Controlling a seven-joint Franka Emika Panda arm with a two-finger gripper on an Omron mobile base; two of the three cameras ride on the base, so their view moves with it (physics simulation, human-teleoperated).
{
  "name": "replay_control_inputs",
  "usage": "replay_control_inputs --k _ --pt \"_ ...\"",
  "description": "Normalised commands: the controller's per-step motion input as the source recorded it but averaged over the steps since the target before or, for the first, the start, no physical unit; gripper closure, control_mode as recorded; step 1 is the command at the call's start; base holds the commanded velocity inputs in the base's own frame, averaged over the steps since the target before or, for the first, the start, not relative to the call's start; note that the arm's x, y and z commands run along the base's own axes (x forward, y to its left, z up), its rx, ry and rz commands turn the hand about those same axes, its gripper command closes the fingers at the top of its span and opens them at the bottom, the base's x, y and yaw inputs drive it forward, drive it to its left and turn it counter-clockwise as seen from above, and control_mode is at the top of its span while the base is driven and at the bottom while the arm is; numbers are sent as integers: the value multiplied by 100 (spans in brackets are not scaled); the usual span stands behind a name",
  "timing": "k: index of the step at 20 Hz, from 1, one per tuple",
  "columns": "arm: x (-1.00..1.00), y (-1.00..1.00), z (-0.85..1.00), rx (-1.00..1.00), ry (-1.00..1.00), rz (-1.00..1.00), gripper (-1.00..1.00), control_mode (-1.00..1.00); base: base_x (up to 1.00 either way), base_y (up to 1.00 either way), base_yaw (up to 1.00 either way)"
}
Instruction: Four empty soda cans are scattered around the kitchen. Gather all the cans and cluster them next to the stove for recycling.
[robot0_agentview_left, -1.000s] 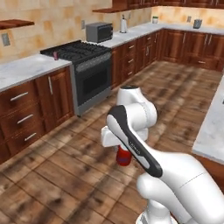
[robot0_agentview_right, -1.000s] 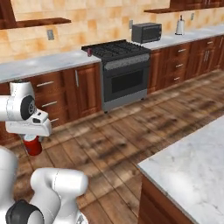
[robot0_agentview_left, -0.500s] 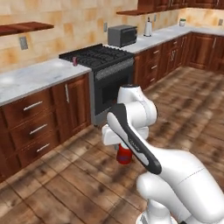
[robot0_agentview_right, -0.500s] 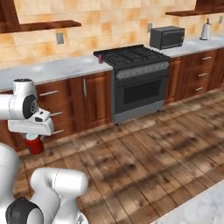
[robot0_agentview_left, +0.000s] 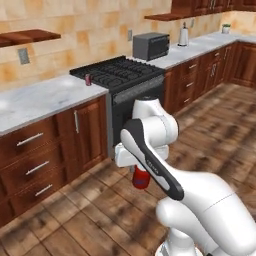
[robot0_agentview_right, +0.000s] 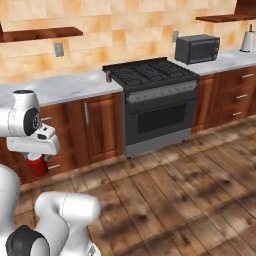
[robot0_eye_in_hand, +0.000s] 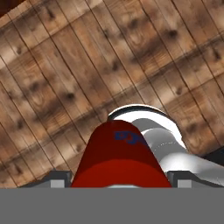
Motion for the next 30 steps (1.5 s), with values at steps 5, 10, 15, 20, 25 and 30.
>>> replay_control_inputs --k 5,10,15,20,25,30 --pt "0 0 0 0 0 0 100 100 100 -41 11" --pt "0 0 0 0 0 0 100 100 100 -39 9" --pt "0 0 0 0 0 0 100 100 100 -17 11" --pt "0 0 0 0 0 0 100 100 100 -1 30" --pt "0 0 0 0 0 0 100 100 100 -29 24" --pt "0 0 0 0 0 0 100 100 97 -49 21"
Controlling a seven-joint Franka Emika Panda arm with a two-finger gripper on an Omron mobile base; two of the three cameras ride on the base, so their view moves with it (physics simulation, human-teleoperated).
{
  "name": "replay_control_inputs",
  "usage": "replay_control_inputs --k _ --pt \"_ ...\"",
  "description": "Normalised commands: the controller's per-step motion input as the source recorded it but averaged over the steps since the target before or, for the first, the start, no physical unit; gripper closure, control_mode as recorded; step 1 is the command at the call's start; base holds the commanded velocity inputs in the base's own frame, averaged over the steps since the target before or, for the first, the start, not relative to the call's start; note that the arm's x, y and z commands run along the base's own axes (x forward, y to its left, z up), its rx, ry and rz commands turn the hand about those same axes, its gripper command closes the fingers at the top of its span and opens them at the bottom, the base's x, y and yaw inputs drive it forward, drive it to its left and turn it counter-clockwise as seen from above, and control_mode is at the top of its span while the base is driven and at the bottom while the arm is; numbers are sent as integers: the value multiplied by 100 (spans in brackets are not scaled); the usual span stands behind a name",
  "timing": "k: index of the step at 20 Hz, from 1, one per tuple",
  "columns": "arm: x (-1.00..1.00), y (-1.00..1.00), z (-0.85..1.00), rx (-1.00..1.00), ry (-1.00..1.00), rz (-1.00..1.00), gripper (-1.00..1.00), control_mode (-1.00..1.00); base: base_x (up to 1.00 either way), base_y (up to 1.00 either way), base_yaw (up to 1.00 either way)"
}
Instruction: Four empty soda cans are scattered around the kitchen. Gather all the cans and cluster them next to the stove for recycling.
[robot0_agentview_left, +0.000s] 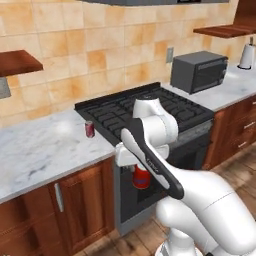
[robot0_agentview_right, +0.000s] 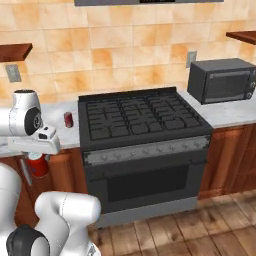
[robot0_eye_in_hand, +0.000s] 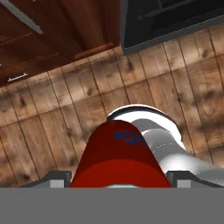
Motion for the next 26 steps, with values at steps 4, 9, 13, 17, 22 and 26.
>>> replay_control_inputs --k 4,9,13,17,22,26 --pt "0 0 0 0 0 0 100 100 95 -9 15" --pt "0 0 0 0 0 0 100 100 100 0 14" --pt "0 0 0 0 0 0 100 100 60 0 5" --pt "0 0 0 0 0 0 100 100 0 0 0" --pt "0 0 0 0 0 0 100 100 0 0 0" --pt "0 0 0 0 0 0 100 -100 0 0 0"
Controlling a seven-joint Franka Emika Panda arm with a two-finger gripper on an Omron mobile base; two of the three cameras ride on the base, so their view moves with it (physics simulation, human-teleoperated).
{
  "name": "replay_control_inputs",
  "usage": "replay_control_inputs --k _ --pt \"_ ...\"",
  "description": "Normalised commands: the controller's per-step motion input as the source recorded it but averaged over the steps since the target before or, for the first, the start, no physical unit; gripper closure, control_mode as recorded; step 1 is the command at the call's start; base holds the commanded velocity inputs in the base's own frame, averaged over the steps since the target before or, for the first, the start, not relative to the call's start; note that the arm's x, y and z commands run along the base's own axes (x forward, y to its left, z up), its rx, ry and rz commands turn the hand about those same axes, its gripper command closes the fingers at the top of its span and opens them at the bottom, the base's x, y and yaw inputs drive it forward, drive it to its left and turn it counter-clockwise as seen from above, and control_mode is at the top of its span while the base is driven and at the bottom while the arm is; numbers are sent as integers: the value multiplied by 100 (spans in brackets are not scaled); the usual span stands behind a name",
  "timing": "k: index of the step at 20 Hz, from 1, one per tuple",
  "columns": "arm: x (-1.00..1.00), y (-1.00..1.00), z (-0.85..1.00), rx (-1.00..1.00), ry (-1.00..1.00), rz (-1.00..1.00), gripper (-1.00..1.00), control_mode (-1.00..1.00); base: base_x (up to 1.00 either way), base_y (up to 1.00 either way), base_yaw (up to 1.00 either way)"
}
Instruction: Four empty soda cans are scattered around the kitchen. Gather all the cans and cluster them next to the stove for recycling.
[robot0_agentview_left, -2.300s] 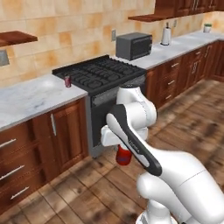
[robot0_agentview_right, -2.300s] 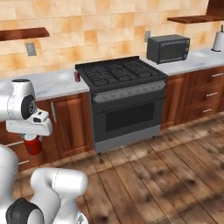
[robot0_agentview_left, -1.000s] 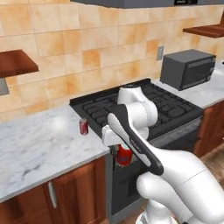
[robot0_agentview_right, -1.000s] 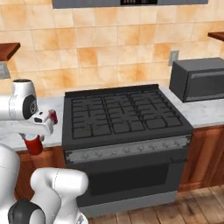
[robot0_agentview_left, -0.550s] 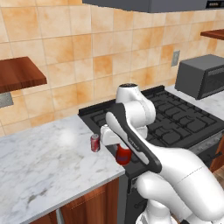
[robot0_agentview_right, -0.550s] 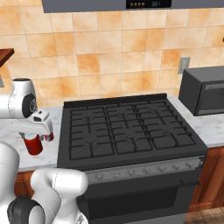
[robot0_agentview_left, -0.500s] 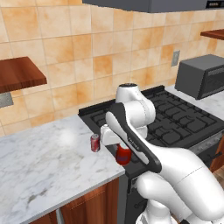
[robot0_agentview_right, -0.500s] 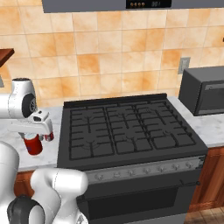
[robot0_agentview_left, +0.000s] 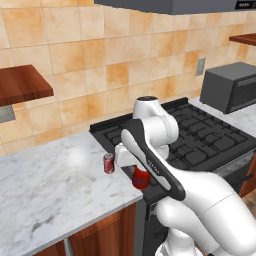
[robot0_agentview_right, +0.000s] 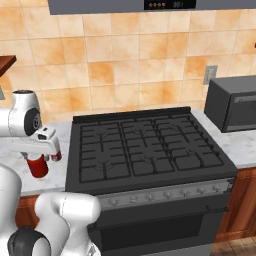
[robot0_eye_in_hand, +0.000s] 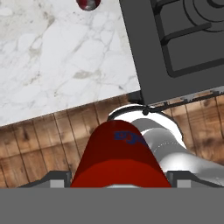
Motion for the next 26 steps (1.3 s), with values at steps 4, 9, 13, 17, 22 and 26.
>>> replay_control_inputs --k 4,9,13,17,22,26 --pt "86 0 4 -1 21 0 100 -100 0 0 0" --pt "76 0 10 -2 26 0 100 -100 0 0 0" --pt "28 5 -11 -2 14 0 100 -100 0 0 0" --pt "33 18 -39 -4 -1 0 100 -100 0 0 0" --pt "29 14 -61 -1 -7 0 100 -100 0 0 0" --pt "21 6 -74 0 -14 0 100 -100 0 0 0"
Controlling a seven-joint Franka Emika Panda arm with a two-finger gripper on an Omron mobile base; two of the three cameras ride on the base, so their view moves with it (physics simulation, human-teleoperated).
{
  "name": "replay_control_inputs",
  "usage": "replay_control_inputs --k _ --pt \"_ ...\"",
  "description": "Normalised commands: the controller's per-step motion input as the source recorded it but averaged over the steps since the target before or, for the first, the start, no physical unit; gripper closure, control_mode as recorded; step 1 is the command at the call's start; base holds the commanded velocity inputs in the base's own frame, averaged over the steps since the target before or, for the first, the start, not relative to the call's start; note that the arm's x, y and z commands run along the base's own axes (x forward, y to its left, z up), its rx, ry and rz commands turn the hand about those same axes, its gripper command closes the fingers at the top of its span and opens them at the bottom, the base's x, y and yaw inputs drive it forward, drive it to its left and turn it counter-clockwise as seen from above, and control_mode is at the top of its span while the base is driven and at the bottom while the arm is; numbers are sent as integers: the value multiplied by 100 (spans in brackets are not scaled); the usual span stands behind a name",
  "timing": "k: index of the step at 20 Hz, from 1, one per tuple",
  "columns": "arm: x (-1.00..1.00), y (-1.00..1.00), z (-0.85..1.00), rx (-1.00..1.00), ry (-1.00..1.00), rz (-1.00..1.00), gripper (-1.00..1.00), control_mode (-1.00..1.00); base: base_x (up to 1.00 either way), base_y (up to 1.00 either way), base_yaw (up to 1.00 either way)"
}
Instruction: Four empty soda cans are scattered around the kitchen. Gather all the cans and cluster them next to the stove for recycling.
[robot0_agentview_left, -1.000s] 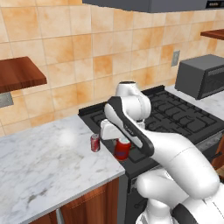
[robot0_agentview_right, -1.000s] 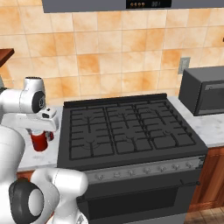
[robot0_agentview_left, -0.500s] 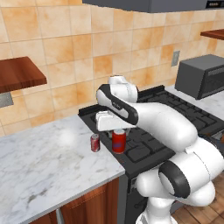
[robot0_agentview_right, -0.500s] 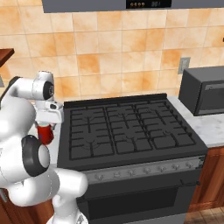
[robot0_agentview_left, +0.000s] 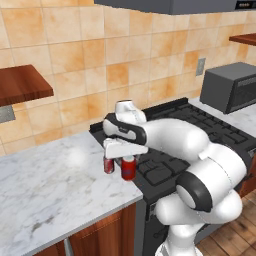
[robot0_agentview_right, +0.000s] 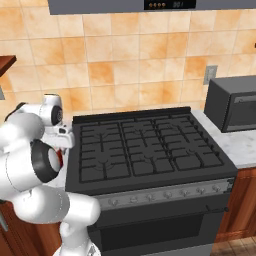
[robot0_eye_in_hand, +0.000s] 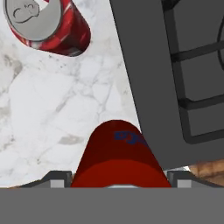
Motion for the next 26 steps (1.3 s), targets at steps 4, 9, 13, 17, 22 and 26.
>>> replay_control_inputs --k 4,9,13,17,22,26 --pt "13 0 -52 0 -7 0 100 -100 0 0 0" --pt "0 2 -23 0 0 0 100 -100 0 0 0" --pt "12 16 -2 0 0 0 100 -100 0 0 0" --pt "24 17 0 0 0 0 100 -100 0 0 0" --pt "7 1 -7 0 0 0 100 -100 0 0 0" --pt "0 2 -29 0 0 0 100 -100 0 0 0"
